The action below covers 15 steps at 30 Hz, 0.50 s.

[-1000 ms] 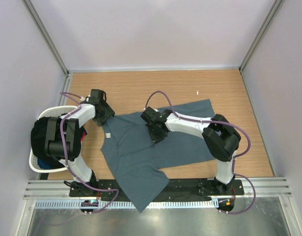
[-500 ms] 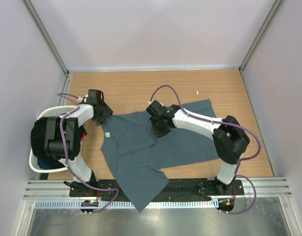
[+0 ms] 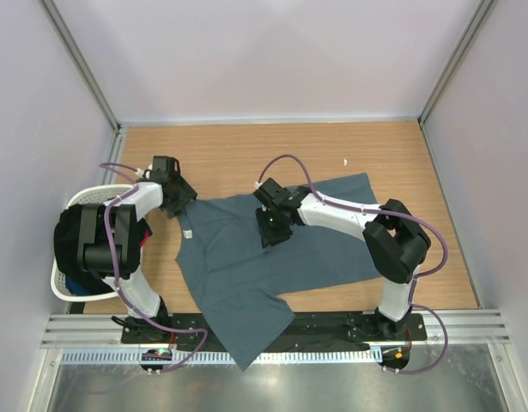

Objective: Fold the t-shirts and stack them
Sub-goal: Fold the tshirt

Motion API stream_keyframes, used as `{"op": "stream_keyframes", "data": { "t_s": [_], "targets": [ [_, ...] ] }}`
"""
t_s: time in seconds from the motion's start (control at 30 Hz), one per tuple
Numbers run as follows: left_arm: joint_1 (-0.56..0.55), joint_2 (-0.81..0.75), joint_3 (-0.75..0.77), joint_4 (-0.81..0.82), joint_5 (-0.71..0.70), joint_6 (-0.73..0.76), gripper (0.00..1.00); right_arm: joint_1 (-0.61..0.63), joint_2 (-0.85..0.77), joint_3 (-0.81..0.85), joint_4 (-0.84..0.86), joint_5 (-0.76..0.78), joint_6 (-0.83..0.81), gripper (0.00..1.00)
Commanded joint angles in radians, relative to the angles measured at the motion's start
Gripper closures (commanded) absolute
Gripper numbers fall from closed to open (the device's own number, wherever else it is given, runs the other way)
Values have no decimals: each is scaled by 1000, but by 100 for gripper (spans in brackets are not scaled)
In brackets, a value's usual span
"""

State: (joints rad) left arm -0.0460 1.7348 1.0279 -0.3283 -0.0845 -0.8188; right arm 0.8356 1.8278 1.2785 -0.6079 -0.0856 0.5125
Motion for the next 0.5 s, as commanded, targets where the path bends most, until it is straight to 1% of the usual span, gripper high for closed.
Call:
{"op": "stream_keyframes", "data": {
  "t_s": [0.0, 0.13, 0.3, 0.37, 0.4, 0.47],
  "targets": [
    [17, 25, -8, 29, 3, 21, 32, 3, 24, -16, 52, -23, 24, 65],
    [18, 29, -5, 29, 14, 27, 31, 2, 34, -25, 69, -19, 40, 64],
    [23, 37, 1, 28, 25, 30, 31, 3, 41, -21, 68, 24, 40, 65],
    [24, 39, 8, 28, 31, 32, 31, 3, 44, -16, 60, 38, 32, 71],
    [26, 40, 6, 29, 29, 32, 31, 2, 42, -15, 57, 37, 32, 77],
    [28, 43, 9, 28, 32, 33, 30, 3, 37, -18, 62, 26, 34, 83]
  ]
}}
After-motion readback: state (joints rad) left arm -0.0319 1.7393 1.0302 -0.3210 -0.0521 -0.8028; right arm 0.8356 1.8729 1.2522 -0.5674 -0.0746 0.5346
